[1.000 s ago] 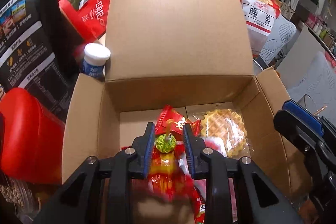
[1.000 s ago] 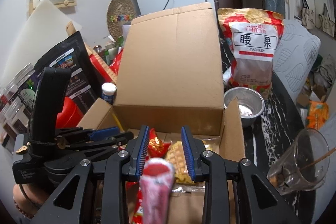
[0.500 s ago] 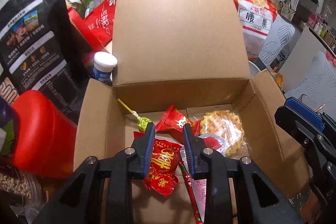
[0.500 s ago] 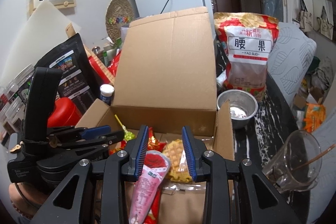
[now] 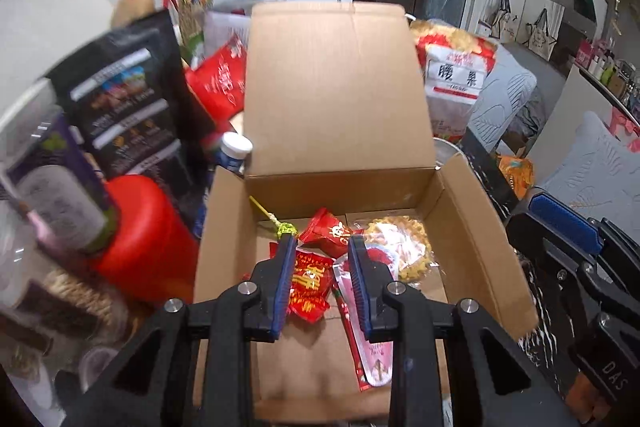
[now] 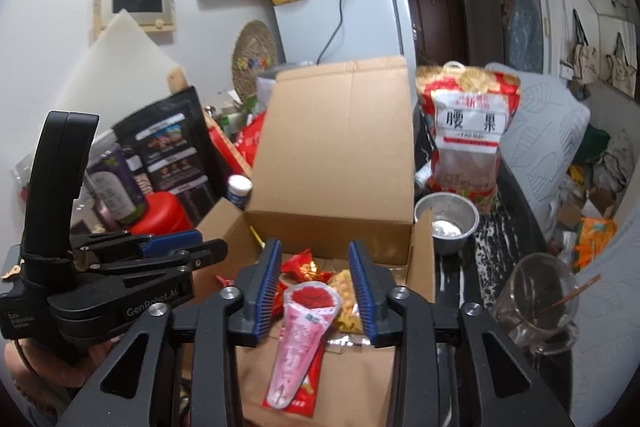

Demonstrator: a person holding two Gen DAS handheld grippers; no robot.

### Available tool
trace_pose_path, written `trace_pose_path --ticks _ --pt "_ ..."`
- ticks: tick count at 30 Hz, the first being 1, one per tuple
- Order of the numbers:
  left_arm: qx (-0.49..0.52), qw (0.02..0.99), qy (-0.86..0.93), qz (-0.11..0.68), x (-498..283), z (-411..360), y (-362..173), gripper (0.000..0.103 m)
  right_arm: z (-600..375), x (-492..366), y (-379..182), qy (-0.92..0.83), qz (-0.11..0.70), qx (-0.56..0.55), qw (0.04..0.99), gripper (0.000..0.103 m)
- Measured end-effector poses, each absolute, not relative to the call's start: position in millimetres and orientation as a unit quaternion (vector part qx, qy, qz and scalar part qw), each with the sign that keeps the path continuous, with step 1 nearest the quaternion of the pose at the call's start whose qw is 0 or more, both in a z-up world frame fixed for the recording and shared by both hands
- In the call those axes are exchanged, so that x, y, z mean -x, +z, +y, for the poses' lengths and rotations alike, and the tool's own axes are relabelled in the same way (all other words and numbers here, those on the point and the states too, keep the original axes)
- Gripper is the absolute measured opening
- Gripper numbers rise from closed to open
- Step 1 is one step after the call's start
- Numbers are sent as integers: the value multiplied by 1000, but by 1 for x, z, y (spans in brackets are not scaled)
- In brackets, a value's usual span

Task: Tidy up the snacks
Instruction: 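Withdraw both grippers from the box back toward the snack pile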

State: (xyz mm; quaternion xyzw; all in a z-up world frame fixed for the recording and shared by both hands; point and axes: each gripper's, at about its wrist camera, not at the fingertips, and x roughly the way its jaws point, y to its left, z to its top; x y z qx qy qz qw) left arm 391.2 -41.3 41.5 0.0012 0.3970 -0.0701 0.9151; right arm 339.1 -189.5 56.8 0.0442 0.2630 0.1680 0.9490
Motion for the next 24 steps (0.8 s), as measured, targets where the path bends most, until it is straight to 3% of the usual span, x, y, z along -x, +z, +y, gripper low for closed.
trace_pose_path --ticks 8,20,24 --pt "-4 928 -77 364 -339 -38 74 27 -192 -290 82 174 234 -37 956 38" --pt "-6 939 -84 333 -265 -25 93 27 -190 -221 96 175 207 -26 962 61" --pt "-7 940 -88 330 -246 -20 93 27 -188 -198 95 178 200 -27 963 64"
